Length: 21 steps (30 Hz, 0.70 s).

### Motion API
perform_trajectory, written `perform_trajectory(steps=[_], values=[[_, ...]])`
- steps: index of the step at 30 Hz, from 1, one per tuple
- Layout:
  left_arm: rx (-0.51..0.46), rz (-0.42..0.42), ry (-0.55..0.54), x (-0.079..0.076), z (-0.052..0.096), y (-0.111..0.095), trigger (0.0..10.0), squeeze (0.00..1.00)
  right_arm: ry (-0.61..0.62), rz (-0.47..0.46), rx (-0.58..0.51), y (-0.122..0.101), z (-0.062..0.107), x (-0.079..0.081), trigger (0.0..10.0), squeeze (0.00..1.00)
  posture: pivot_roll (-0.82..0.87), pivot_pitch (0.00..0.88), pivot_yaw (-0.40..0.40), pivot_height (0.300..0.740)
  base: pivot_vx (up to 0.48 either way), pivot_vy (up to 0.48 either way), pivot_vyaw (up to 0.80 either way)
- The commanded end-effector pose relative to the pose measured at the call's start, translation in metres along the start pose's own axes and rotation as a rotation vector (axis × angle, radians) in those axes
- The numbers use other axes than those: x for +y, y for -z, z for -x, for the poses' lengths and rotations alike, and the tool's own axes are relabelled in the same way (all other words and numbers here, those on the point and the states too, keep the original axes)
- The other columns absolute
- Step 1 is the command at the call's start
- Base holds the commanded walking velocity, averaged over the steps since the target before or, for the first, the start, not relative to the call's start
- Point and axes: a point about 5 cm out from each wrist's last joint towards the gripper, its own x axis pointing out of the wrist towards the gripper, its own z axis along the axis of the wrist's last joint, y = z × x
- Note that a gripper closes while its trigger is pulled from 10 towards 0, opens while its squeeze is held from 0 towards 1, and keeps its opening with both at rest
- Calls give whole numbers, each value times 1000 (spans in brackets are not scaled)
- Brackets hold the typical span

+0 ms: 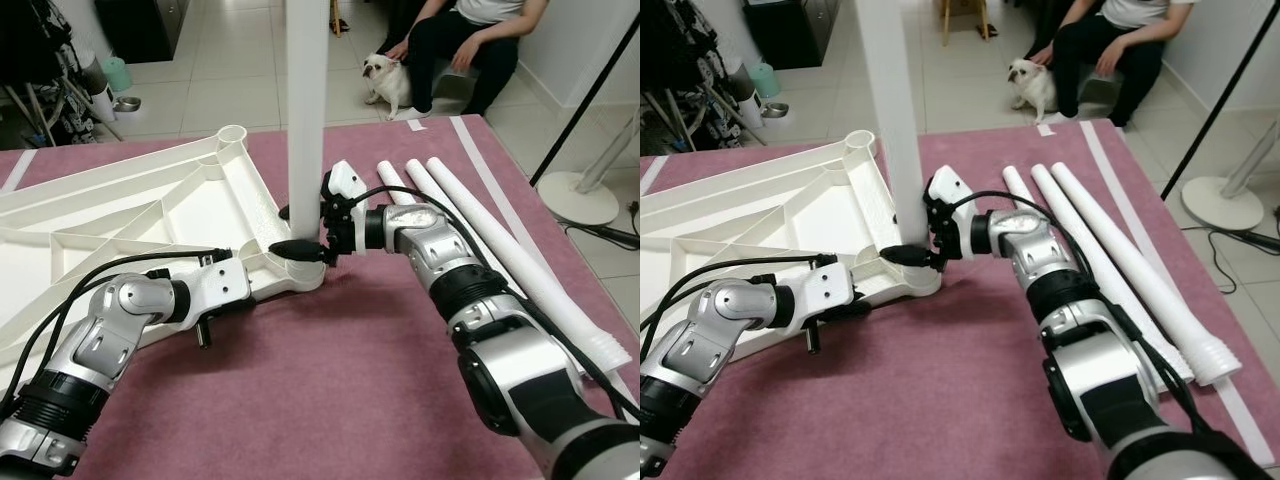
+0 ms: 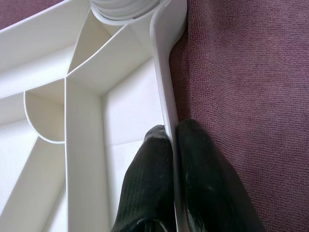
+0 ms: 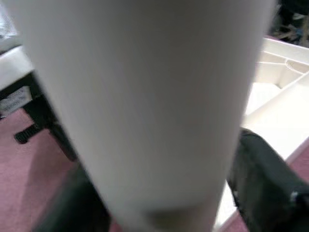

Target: Building children table

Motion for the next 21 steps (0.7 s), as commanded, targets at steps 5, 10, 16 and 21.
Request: perform_trajectory(steps=[5, 10, 16, 21], values=[[25, -8, 26, -7, -2, 3, 10000, 0, 31, 11, -3, -1, -3, -2, 0, 0, 124, 0, 49, 740, 0, 0, 0], [1, 2, -17, 2, -5, -4, 10000, 0, 320, 9, 38, 8, -13, -9, 0, 0, 110, 0, 52, 740, 0, 0, 0], [-23, 11, -51, 10, -7, -13, 10000, 0, 480, -26, 43, 11, -24, -10, 0, 0, 101, 0, 62, 740, 0, 0, 0], [-81, -17, -72, 24, -8, -34, 10000, 0, 802, -145, 22, 8, -50, -6, 0, 0, 91, 0, 75, 740, 0, 0, 0]])
